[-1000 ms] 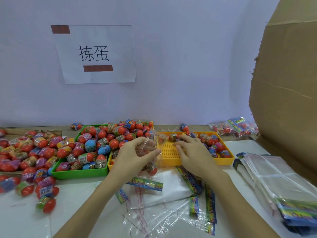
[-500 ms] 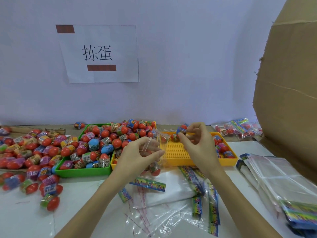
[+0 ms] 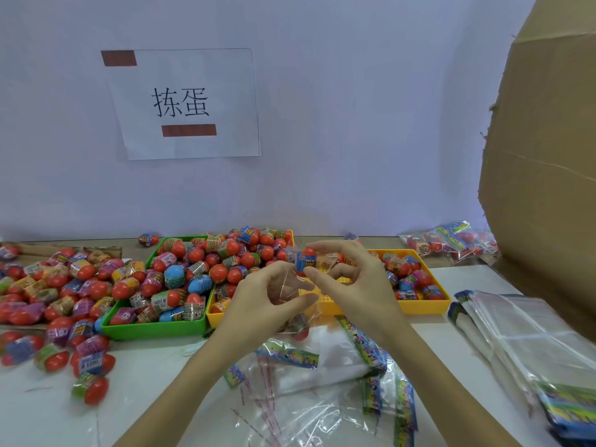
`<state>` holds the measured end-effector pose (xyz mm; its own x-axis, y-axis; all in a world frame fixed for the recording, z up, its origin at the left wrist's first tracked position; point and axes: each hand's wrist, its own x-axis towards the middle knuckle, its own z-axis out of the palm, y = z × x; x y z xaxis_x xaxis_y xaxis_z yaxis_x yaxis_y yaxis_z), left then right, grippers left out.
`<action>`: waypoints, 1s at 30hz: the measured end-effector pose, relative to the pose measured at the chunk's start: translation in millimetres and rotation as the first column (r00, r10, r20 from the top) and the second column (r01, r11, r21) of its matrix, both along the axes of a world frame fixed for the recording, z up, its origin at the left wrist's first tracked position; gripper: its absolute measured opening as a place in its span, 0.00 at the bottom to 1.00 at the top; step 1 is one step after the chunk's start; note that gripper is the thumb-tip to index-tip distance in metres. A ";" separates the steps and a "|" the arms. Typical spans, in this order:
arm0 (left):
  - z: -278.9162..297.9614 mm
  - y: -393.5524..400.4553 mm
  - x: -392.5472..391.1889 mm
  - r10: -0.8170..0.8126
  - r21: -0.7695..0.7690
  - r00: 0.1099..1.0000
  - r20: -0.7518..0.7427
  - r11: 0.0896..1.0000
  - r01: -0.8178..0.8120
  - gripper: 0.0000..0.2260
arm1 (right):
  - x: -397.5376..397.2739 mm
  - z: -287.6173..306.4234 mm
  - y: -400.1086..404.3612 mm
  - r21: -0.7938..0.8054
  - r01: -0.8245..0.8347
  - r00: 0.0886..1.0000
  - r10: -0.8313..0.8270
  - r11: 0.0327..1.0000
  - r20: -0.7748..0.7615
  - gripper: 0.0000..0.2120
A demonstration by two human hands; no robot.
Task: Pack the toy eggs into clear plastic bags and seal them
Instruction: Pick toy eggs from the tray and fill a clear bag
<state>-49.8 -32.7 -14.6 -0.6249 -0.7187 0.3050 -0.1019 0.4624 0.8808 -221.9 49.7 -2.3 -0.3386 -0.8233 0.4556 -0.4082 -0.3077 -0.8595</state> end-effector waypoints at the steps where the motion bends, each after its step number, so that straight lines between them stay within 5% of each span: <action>1: -0.2 -0.2 0.2 0.001 0.002 1.000 -0.003 1.000 -0.001 0.14 | 0.6 -1.4 -1.0 -0.003 0.034 0.998 -0.034 0.999 -0.049 0.15; 8: -1.0 -2.1 0.8 -0.005 -0.013 1.000 -0.013 1.000 0.005 0.08 | 5.2 -3.4 -1.2 -0.120 0.011 0.965 -0.042 0.993 -0.257 0.16; 14: -3.3 -4.6 0.6 -0.015 0.038 1.000 -0.013 0.999 0.016 0.17 | 8.7 -5.5 0.1 -0.173 0.037 0.991 -0.059 0.984 -0.123 0.15; 24: -3.0 -3.5 0.6 0.003 -0.006 1.000 -0.007 1.000 -0.003 0.15 | 5.1 -6.9 1.1 -0.002 -0.086 0.978 0.084 0.996 -0.191 0.17; 30: -0.3 -4.1 2.3 -0.005 -0.051 0.999 -0.036 0.999 0.004 0.11 | 6.7 -11.9 -1.3 -0.029 -0.046 0.953 0.035 0.999 -0.300 0.08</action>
